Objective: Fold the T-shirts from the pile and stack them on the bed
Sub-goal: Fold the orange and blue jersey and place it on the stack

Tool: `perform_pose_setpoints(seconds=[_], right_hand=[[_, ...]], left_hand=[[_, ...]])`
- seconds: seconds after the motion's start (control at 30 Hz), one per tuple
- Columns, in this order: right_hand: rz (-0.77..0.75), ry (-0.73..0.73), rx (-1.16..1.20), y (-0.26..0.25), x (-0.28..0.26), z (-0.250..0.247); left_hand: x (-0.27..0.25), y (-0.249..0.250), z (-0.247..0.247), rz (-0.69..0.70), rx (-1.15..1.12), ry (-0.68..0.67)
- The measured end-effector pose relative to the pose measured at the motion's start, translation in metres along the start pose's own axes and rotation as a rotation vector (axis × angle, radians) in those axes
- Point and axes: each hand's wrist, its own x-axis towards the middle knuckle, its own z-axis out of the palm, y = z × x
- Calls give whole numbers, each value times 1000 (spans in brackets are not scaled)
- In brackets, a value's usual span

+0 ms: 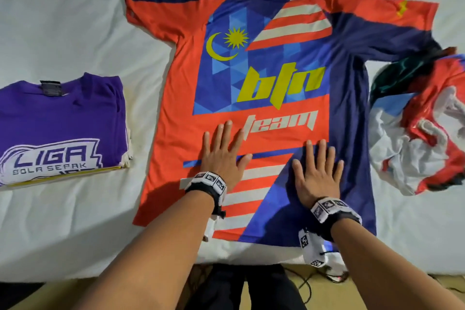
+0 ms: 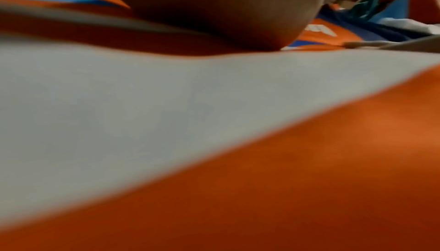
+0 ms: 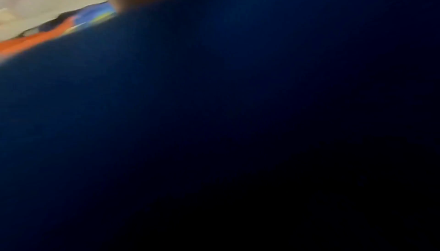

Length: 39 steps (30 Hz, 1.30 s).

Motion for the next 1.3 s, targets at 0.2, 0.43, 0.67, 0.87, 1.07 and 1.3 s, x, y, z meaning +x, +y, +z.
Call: perform_pose_setpoints(seconds=[0.2, 0.43, 0.67, 0.87, 1.07, 1.3], right_hand=[[194, 90, 12, 32, 17, -26], [-309, 47, -118, 16, 74, -25], [251, 293, 221, 1, 117, -64], [-272, 108, -83, 5, 155, -67], [23, 50, 131, 59, 151, -90], [-367, -18, -37, 23, 45, -33]], left_hand=[[15, 5, -17, -208, 3, 7], [63, 71, -3, 143, -34, 26], [67, 72, 12, 119, -12, 25], [65, 71, 13, 135, 10, 19], [65, 70, 13, 124, 10, 33], [65, 71, 8, 124, 38, 11]])
